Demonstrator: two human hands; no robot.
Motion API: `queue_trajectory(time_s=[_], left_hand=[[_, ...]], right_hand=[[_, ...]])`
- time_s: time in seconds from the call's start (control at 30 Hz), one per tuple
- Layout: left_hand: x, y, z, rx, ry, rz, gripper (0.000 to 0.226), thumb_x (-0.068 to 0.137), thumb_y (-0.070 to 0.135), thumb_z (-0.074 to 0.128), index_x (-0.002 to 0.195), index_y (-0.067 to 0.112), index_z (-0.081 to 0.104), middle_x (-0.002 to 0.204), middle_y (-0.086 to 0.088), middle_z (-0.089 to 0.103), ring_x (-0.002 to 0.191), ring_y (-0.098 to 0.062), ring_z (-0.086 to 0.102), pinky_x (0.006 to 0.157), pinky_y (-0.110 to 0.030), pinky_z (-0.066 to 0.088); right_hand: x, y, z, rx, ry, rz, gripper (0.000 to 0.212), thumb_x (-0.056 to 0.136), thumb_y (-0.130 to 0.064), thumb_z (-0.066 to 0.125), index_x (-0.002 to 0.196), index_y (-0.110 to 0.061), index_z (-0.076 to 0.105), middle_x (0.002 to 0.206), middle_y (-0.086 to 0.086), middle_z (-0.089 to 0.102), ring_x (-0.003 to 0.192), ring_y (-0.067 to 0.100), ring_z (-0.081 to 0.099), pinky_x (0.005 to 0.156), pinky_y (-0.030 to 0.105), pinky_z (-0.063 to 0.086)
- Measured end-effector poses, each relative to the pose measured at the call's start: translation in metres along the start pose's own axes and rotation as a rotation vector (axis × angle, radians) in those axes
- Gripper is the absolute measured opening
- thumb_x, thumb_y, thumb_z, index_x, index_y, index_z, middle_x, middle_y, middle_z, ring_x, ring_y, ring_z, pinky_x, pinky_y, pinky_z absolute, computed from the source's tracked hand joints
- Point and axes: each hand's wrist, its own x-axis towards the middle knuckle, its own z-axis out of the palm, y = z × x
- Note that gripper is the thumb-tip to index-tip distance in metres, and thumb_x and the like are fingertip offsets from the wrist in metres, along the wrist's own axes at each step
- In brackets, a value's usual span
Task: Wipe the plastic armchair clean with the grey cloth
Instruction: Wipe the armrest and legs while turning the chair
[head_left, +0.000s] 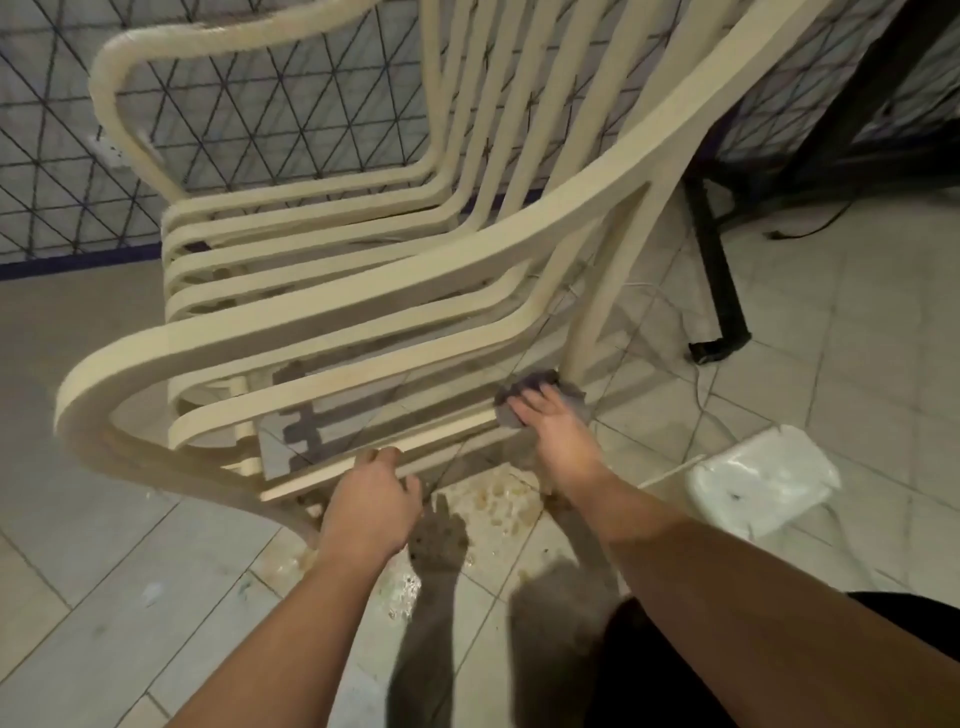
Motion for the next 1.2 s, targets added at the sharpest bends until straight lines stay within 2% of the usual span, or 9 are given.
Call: queue_trajectory(time_s=[0.13, 0.2, 0.33, 0.47, 0.6, 0.73, 0.87, 1.03, 1.2], left_hand=[[0.021, 0.007, 0.014, 0.147, -0.058, 0.143, 0.058, 0.101, 0.035, 0.043, 0.155, 0.018, 0.032, 0.159, -0.010, 0.034, 0.144, -0.030, 0.036, 0.116, -0.043, 0.036], [0.026, 0.006, 0.022, 0.237, -0.138, 0.155, 0.063, 0.104, 0.037, 0.038, 0.160, 0.018, 0.019, 0.165, -0.009, 0.024, 0.151, -0.030, 0.023, 0.121, -0.044, 0.027], [0.030, 0.003, 0.032, 0.318, -0.176, 0.145, 0.067, 0.105, 0.039, 0.032, 0.162, 0.016, 0.007, 0.168, -0.008, 0.014, 0.154, -0.032, 0.012, 0.124, -0.045, 0.020], [0.032, 0.007, 0.029, 0.356, -0.235, 0.140, 0.078, 0.101, 0.045, 0.040, 0.162, 0.015, 0.002, 0.169, -0.008, 0.008, 0.155, -0.032, 0.008, 0.123, -0.046, 0.024], [0.039, 0.010, 0.021, 0.360, -0.303, 0.122, 0.082, 0.097, 0.046, 0.048, 0.161, 0.016, 0.006, 0.168, -0.008, 0.013, 0.153, -0.034, 0.016, 0.120, -0.049, 0.030], [0.043, 0.017, 0.013, 0.377, -0.345, 0.099, 0.081, 0.098, 0.045, 0.051, 0.161, 0.017, 0.010, 0.167, -0.008, 0.018, 0.150, -0.032, 0.025, 0.119, -0.043, 0.032], [0.043, 0.024, 0.010, 0.367, -0.344, 0.075, 0.080, 0.097, 0.046, 0.052, 0.161, 0.016, 0.016, 0.165, -0.010, 0.024, 0.148, -0.032, 0.031, 0.117, -0.038, 0.032], [0.040, 0.022, 0.010, 0.365, -0.351, 0.082, 0.083, 0.098, 0.048, 0.052, 0.162, 0.016, 0.010, 0.168, -0.008, 0.013, 0.152, -0.033, 0.020, 0.120, -0.040, 0.026], [0.041, 0.016, 0.014, 0.365, -0.359, 0.086, 0.086, 0.096, 0.047, 0.055, 0.162, 0.018, 0.008, 0.168, -0.007, 0.013, 0.152, -0.033, 0.020, 0.120, -0.042, 0.029]], right_hand=[[0.004, 0.030, -0.010, -0.123, -0.017, -0.069, 0.081, 0.085, 0.018, 0.049, 0.155, -0.017, 0.029, 0.162, 0.000, 0.023, 0.152, 0.020, 0.012, 0.122, 0.039, 0.023], [-0.012, 0.023, 0.003, 0.024, 0.021, 0.037, 0.086, 0.083, 0.022, 0.046, 0.155, -0.020, 0.026, 0.161, -0.008, 0.015, 0.151, 0.013, 0.009, 0.123, 0.029, 0.008], [-0.041, 0.005, 0.025, 0.718, 0.327, 0.571, 0.053, 0.095, 0.005, 0.046, 0.127, -0.035, 0.060, 0.129, -0.006, 0.062, 0.125, 0.015, 0.056, 0.107, 0.022, 0.041], [-0.038, 0.033, 0.027, 1.274, 0.190, 1.113, 0.025, 0.099, -0.008, 0.048, 0.113, -0.017, 0.066, 0.106, 0.012, 0.069, 0.083, 0.023, 0.064, 0.072, 0.033, 0.055], [0.005, 0.036, 0.002, 1.458, 0.245, 1.134, 0.020, 0.095, -0.017, 0.057, 0.110, -0.006, 0.066, 0.089, 0.009, 0.066, 0.066, 0.018, 0.058, 0.052, 0.030, 0.043], [0.012, 0.018, -0.057, 1.402, 0.506, 1.087, 0.015, 0.091, -0.009, 0.053, 0.077, -0.011, 0.058, 0.089, 0.011, 0.062, 0.074, 0.023, 0.060, 0.066, 0.033, 0.048], [-0.015, 0.019, -0.090, 1.866, 0.822, 0.950, 0.026, 0.092, 0.002, 0.040, 0.085, -0.008, 0.063, 0.094, 0.013, 0.069, 0.080, 0.023, 0.068, 0.067, 0.027, 0.055], [-0.041, 0.024, -0.052, 1.422, 0.456, 1.179, 0.030, 0.101, -0.005, 0.033, 0.075, -0.018, 0.041, 0.084, 0.005, 0.047, 0.065, 0.014, 0.047, 0.057, 0.024, 0.042], [-0.011, -0.006, -0.067, 1.579, 0.399, 1.087, 0.015, 0.101, 0.001, 0.038, 0.105, -0.002, 0.052, 0.086, 0.007, 0.055, 0.071, 0.013, 0.053, 0.052, 0.019, 0.044]])
